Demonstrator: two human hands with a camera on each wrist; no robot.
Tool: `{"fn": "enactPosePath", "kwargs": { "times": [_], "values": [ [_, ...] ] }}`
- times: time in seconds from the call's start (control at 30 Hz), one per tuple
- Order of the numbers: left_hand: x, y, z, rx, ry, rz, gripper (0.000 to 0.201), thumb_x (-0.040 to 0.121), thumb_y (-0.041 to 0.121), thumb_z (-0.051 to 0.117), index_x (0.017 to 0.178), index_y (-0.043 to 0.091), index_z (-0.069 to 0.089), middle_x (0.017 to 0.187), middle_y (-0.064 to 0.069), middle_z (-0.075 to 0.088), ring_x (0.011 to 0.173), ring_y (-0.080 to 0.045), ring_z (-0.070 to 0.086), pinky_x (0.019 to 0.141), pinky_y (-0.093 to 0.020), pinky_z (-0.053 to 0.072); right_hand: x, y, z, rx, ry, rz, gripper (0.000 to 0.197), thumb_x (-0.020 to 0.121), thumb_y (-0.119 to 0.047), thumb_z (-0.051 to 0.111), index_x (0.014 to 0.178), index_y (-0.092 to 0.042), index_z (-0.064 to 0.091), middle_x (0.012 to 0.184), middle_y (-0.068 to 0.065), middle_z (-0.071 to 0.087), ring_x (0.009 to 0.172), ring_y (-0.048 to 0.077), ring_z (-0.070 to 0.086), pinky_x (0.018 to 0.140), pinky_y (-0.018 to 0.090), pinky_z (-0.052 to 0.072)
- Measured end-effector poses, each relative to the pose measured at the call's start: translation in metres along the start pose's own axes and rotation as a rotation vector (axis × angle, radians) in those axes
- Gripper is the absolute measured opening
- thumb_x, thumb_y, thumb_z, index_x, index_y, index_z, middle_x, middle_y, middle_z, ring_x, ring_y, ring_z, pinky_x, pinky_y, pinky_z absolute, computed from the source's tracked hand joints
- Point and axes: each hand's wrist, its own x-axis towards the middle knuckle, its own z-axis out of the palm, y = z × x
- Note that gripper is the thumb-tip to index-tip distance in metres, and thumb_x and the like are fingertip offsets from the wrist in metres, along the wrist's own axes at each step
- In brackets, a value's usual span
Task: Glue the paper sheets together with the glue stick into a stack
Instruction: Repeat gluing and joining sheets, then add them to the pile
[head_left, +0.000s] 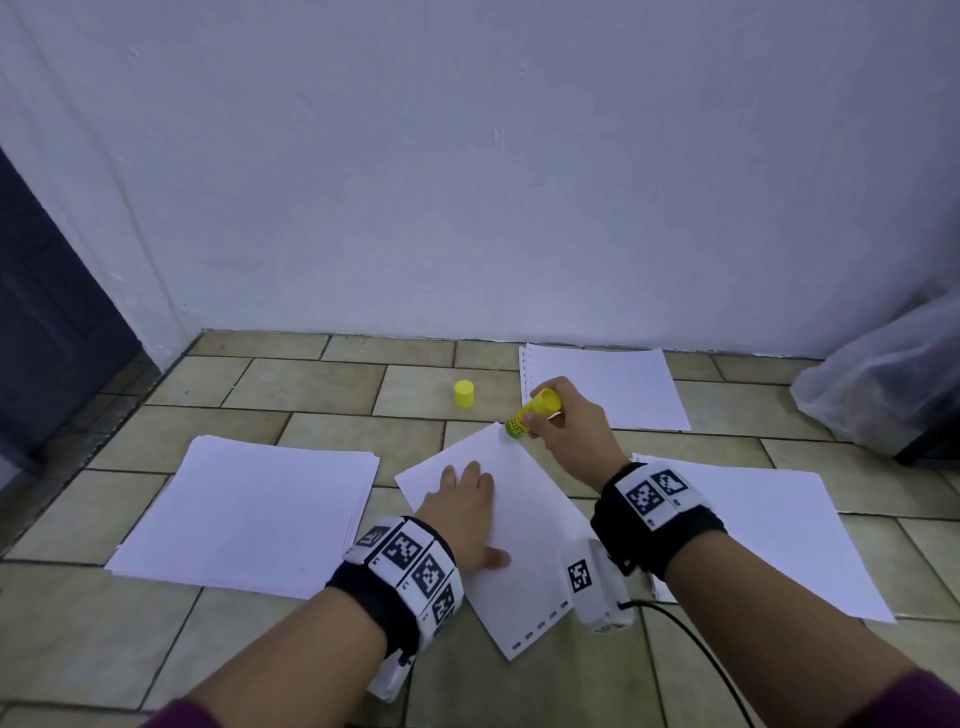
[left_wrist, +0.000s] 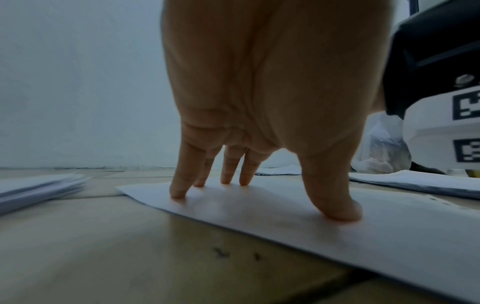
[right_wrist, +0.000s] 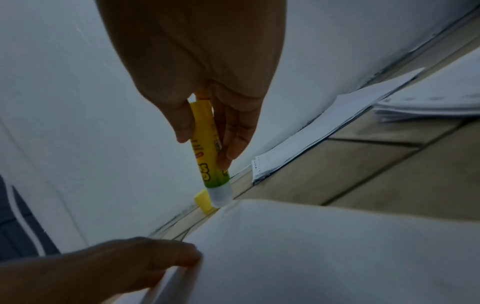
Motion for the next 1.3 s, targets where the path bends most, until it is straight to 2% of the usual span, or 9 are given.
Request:
{"fn": "enactPosePath", "kwargs": {
  "times": [0.23, 0.47, 0.57, 0.7, 0.83, 0.97, 1.07, 1.2, 1.3],
  "values": [
    [-0.001, -0.001, -0.001, 0.025, 0.000, 0.015, 0.088, 0.086, 0.050, 0.062, 0.147, 0.006, 0.015, 0.157, -0.011, 0.006, 0.144, -0.035, 0.007, 0.113, -0.048, 0.026, 0.009, -0.010, 0.003, -0.234, -0.134, -0.079, 0.021, 0.092, -0.015, 0.059, 0.112, -0.011, 0.052, 0.085, 0.014, 0.061, 0.072, 0.027, 0.053, 0.063, 0.029, 0.040],
    [-0.001, -0.003, 0.000, 0.001, 0.013, 0.056, 0.079, 0.085, 0.048, 0.064, 0.144, 0.016, 0.022, 0.153, -0.011, 0.014, 0.140, -0.034, 0.014, 0.110, -0.049, 0.031, -0.023, -0.008, -0.029, -0.484, -0.280, -0.186, 0.021, 0.094, -0.016, 0.056, 0.114, -0.012, 0.050, 0.069, -0.003, 0.049, 0.058, 0.011, 0.042, 0.051, 0.019, 0.031],
    [-0.001, -0.002, 0.001, 0.016, -0.016, 0.076, 0.073, 0.088, 0.045, 0.062, 0.145, 0.023, 0.022, 0.154, -0.012, 0.010, 0.141, -0.037, 0.010, 0.109, -0.050, 0.031, -0.046, 0.000, -0.049, -0.506, -0.322, -0.195, 0.018, 0.093, -0.016, 0.058, 0.109, -0.015, 0.051, 0.076, -0.006, 0.051, 0.065, 0.013, 0.046, 0.054, 0.015, 0.034],
    [0.002, -0.003, -0.002, 0.111, -0.028, 0.071, 0.056, 0.096, 0.028, 0.052, 0.144, 0.022, 0.024, 0.155, -0.015, 0.005, 0.140, -0.037, 0.010, 0.107, -0.047, 0.035, -0.070, 0.008, -0.071, -0.545, -0.357, -0.185, 0.017, 0.093, -0.019, 0.059, 0.108, -0.017, 0.050, 0.083, 0.003, 0.063, 0.066, 0.015, 0.050, 0.061, 0.027, 0.041],
    [0.000, -0.007, -0.006, 0.158, -0.021, 0.099, 0.052, 0.100, 0.012, 0.036, 0.147, 0.025, 0.021, 0.156, -0.012, 0.006, 0.141, -0.033, 0.012, 0.102, -0.042, 0.039, -0.076, 0.014, -0.082, -0.577, -0.362, -0.151, 0.016, 0.092, -0.019, 0.059, 0.105, -0.019, 0.050, 0.085, 0.006, 0.062, 0.062, 0.007, 0.046, 0.054, 0.019, 0.035],
    [-0.003, -0.009, -0.007, 0.219, 0.004, 0.093, 0.055, 0.098, 0.016, 0.041, 0.148, 0.030, 0.022, 0.152, -0.010, 0.015, 0.138, -0.029, 0.018, 0.093, -0.039, 0.043, -0.069, 0.019, -0.087, -0.388, -0.352, -0.017, 0.011, 0.091, -0.017, 0.061, 0.098, -0.016, 0.052, 0.079, 0.003, 0.063, 0.059, 0.011, 0.058, 0.058, 0.019, 0.046],
    [-0.008, -0.010, -0.004, 0.280, 0.036, 0.073, 0.057, 0.096, 0.032, 0.048, 0.147, 0.029, 0.022, 0.151, -0.011, 0.012, 0.139, -0.029, 0.013, 0.100, -0.040, 0.035, -0.059, 0.027, -0.088, 0.067, -0.201, 0.182, 0.009, 0.093, -0.009, 0.057, 0.097, -0.001, 0.056, 0.078, 0.014, 0.064, 0.056, 0.022, 0.060, 0.061, 0.033, 0.052],
    [-0.014, -0.009, -0.004, 0.330, 0.097, 0.176, 0.064, 0.091, 0.047, 0.052, 0.141, 0.015, 0.029, 0.155, -0.009, 0.001, 0.143, -0.029, 0.002, 0.112, -0.041, 0.019, -0.050, 0.024, -0.086, 0.581, -0.032, 0.400, 0.012, 0.097, -0.009, 0.047, 0.092, -0.001, 0.055, 0.070, 0.013, 0.057, 0.046, 0.017, 0.053, 0.050, 0.025, 0.050],
    [-0.015, -0.007, 0.003, 0.223, 0.082, 0.313, 0.050, 0.096, 0.035, 0.050, 0.138, 0.014, 0.032, 0.158, -0.005, -0.004, 0.146, -0.023, 0.003, 0.113, -0.035, 0.024, -0.044, 0.021, -0.084, 0.625, 0.024, 0.423, 0.012, 0.096, -0.010, 0.048, 0.087, -0.006, 0.053, 0.070, 0.011, 0.058, 0.045, 0.015, 0.054, 0.047, 0.023, 0.050]
  ]
}}
